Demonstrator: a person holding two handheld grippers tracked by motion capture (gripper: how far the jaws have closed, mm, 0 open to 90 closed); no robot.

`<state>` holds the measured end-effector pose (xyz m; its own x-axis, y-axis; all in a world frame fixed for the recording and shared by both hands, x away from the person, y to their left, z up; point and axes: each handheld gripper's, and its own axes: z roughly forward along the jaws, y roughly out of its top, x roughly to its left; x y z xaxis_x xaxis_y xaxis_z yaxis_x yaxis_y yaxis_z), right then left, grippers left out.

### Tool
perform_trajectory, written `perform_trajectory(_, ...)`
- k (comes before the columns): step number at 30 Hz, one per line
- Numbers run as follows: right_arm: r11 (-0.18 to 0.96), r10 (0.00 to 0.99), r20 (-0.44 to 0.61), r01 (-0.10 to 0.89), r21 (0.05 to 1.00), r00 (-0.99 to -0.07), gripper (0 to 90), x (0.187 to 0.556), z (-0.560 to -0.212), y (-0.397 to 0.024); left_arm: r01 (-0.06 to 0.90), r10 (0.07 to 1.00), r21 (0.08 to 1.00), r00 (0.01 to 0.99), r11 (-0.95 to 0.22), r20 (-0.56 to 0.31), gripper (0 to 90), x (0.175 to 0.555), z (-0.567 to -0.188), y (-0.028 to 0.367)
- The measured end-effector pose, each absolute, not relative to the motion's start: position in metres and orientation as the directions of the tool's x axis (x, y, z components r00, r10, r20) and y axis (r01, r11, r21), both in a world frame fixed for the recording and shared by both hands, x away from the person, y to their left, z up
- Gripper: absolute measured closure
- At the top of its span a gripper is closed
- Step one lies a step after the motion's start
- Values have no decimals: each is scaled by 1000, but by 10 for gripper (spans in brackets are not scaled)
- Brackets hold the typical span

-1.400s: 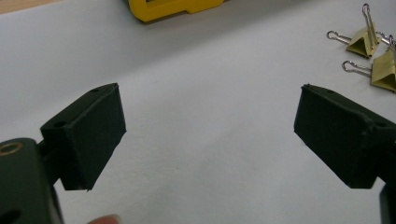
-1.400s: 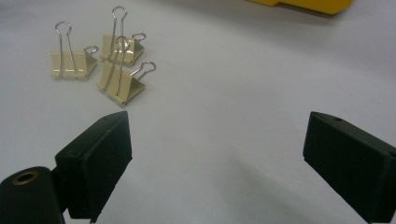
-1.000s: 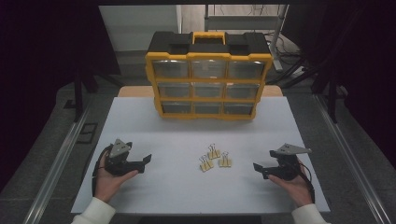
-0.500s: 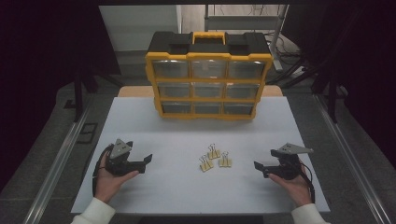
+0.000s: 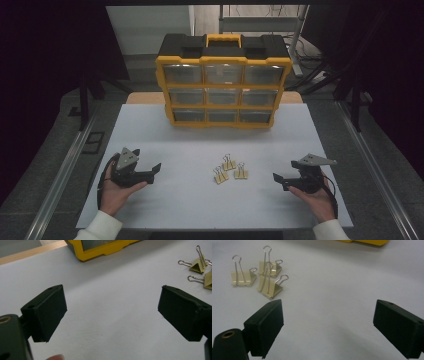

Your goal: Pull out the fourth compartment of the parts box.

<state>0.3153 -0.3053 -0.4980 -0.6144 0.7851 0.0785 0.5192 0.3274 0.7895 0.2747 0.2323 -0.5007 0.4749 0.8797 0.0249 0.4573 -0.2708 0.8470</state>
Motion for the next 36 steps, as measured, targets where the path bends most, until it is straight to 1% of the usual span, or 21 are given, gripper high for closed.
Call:
perform_trajectory(4, 331, 786, 76, 521, 787, -614, 98, 316, -498, -305, 443, 880, 852, 473, -279, 42, 96, 274, -501, 233)
perform_trajectory(10, 333, 787, 74, 522, 785, -613, 98, 316, -499, -305, 397, 876, 865, 472, -308, 95, 120, 272, -499, 231)
perform_trajectory(19, 334, 786, 73, 521, 786, -613, 98, 316, -499, -306, 346, 876, 875, 456, -339, 158, 124, 270, -498, 230)
perform_trajectory(23, 336, 786, 71, 522, 784, -614, 99, 316, -499, -306, 316, 868, 871, 449, -376, 212, 130, 270, -499, 230)
perform_trajectory(28, 337, 787, 70, 522, 783, -613, 99, 316, -499, -306, 268, 850, 865, 448, -424, 278, 114, 268, -499, 230)
perform_trajectory(36, 338, 787, 69, 522, 783, -612, 99, 316, -498, -306, 221, 826, 851, 446, -476, 346, 106, 266, -500, 226)
